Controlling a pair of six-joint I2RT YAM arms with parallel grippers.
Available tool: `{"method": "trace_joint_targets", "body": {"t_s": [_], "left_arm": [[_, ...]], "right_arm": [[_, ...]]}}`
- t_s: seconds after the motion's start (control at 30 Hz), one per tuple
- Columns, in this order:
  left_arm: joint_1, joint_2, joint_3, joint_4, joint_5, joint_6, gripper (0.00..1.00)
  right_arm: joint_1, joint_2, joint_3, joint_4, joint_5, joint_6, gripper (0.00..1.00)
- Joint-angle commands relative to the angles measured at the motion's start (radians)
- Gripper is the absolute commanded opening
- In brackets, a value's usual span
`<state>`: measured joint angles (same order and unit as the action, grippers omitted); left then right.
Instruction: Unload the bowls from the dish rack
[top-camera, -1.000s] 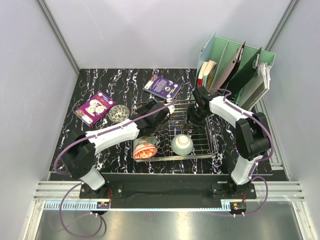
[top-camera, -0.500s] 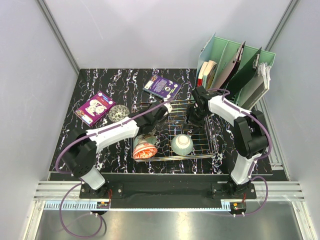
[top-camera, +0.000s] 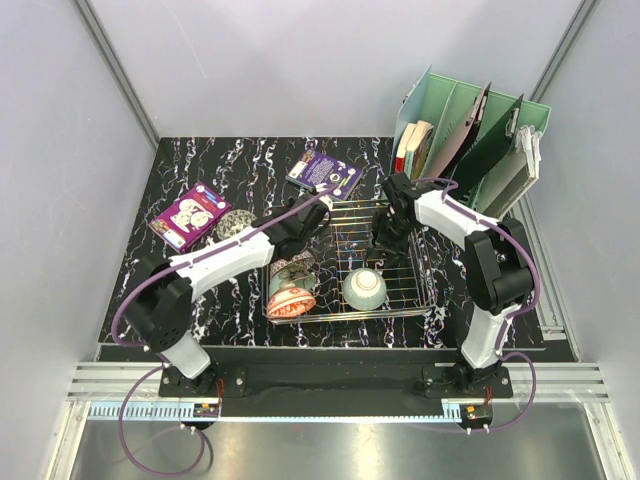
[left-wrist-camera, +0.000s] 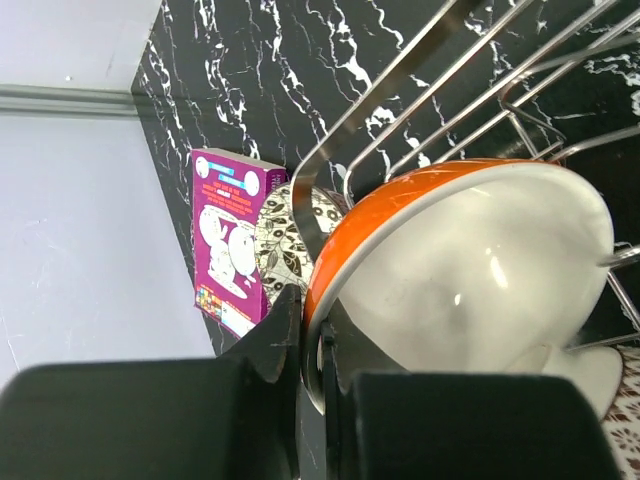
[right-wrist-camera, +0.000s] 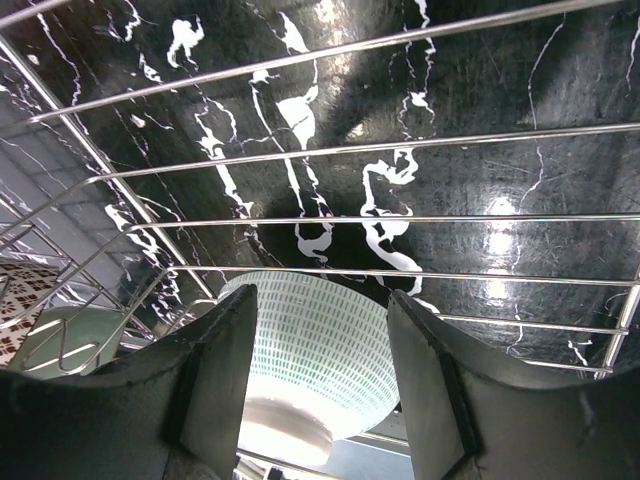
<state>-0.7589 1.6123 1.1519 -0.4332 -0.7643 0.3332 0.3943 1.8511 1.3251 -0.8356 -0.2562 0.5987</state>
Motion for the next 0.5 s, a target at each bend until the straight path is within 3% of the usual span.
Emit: {"method": "trace_joint_targets", "body": {"t_s": [0.0,0.47], "left_arm": [[0.009,0.023,0.057,0.062,-0.026,-0.030,0.00],[0.012,0.044,0.083,0.287,-0.167,0.118,0.00]], "right_arm": [[-0.008,0.010,0.052,-0.005,-0.020,-0.013,0.62],[-0.006,0.017,0.057,-0.007,-0.020,-0.013,0.62]]}}
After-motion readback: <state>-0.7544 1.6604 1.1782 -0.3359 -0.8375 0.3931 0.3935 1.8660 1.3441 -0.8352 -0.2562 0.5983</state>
